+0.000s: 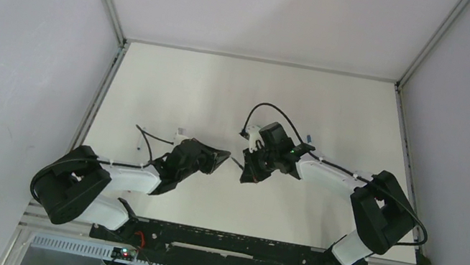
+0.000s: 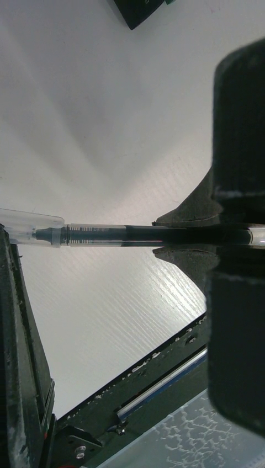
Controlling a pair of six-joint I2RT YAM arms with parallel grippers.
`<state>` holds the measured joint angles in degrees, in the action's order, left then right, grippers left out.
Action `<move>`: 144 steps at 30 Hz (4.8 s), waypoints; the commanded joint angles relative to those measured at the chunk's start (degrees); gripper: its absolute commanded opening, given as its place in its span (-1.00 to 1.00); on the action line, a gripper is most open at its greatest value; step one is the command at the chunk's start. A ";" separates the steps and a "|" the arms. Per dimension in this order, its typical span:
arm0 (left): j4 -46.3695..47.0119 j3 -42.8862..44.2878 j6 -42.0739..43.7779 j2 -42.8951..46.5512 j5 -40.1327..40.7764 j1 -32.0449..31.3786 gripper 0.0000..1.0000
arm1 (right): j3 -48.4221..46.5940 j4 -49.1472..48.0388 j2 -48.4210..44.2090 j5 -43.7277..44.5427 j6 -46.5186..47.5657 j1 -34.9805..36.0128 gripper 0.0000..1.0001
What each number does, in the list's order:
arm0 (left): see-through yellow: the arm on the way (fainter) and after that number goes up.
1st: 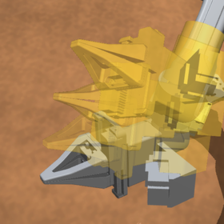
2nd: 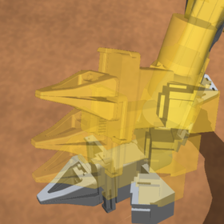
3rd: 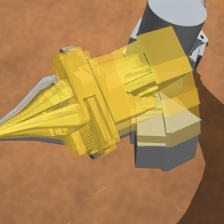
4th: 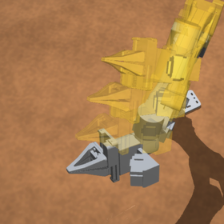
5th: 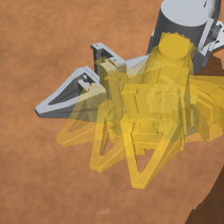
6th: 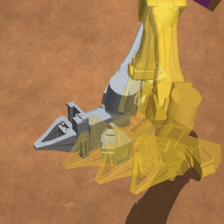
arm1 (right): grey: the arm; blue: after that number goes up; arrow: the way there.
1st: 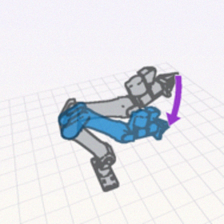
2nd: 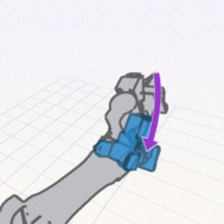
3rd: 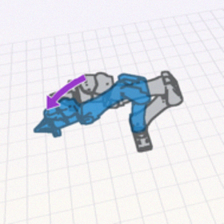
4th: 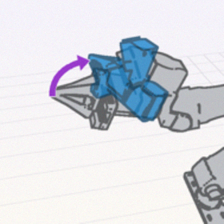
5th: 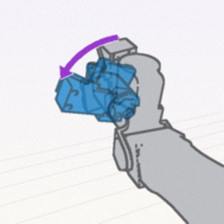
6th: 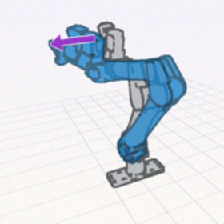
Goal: Insert the pens into the pen caps
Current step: Insert the pen cap onto the pen, then press the pen cap onto the pen.
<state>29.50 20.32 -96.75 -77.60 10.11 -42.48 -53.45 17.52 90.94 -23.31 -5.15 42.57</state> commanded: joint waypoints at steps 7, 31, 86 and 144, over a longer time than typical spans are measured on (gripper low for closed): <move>0.43 2.49 1.70 -1.34 -1.48 -2.95 -1.00 | -2.36 -0.98 -0.33 2.04 0.18 -0.41 -1.00; 5.09 9.30 1.64 -4.52 -3.74 -9.84 -1.00 | -0.02 -4.00 -8.71 -2.02 7.84 -5.26 -1.00; 8.46 9.11 13.91 4.74 -3.18 -11.75 -0.17 | 6.14 -12.03 -21.73 -23.15 6.45 -15.14 -1.00; 32.80 8.53 49.29 19.50 -20.68 -6.75 0.88 | 5.29 -6.44 -26.92 -54.48 12.79 -24.37 -1.00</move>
<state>55.72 30.41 -45.56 -57.14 -9.41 -49.69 -46.74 11.33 64.03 -76.66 6.13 18.50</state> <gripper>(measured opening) 0.948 0.096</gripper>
